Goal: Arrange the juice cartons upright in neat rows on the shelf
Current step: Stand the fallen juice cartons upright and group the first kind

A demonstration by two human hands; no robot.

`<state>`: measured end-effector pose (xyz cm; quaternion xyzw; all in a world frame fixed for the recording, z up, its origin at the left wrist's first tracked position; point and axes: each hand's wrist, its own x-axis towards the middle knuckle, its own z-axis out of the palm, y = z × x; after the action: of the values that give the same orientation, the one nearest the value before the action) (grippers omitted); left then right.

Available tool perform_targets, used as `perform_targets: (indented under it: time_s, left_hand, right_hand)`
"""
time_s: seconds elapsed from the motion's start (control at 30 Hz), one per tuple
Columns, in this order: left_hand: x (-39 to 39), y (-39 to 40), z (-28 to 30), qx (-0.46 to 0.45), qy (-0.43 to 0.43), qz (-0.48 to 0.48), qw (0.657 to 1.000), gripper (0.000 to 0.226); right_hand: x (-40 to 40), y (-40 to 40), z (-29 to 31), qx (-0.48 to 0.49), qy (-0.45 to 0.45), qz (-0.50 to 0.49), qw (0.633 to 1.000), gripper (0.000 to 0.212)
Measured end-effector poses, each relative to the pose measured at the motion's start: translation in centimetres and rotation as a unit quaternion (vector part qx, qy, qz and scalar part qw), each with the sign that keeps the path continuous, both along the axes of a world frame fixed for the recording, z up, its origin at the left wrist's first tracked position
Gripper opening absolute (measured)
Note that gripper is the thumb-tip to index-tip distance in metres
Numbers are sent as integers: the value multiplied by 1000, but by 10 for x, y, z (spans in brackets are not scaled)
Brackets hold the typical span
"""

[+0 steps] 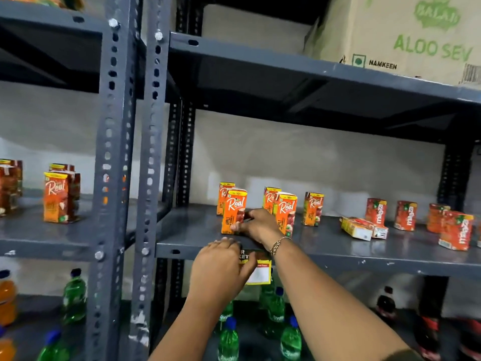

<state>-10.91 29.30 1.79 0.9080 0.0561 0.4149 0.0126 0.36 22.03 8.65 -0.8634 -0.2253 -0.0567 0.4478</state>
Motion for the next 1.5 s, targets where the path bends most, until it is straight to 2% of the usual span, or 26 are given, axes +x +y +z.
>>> perform_targets:
  time_s: [0.2,0.3,0.43,0.63,0.9,1.17,1.27,1.4,1.5]
  left_hand:
    - [5,2,-5,7,-50,-19,999,41]
    - [6,6,-17,12,-57,-33,998,47]
    - [7,6,-28,31,-50,-33,998,54]
    - [2,4,-23,14,-35,-28,999,51]
    - [3,4,-22,-14,-38,-32,999,49]
    - [1,-1,-19,-33,-41,-28,998,49]
    - [1,-1,-19,-25,-39,-24,999,49]
    - [2,-2,-16,-13,-19,-4,1000,51]
    - [4,-13,-16,15,-26,0,1000,55]
  right_hand:
    - [3,4,-5,-15,-7,-26,1000,41]
    - [2,4,-5,-16,-9,-31,999,39]
    - [2,2,-7,-25,-9,-28,999,37]
    - [0,2,-6,-30,-10,-33,999,30]
    - [4,4,-6,-40,-12,-43,998,36]
    - [3,3,-6,-50,-22,-40,998,33]
    - [1,3,-6,-49,-20,-34,998,37]
    - [-1,0,-5,-22,-3,-39,999,61]
    - [-6,-14,-4,-4,-35,-30,999,54]
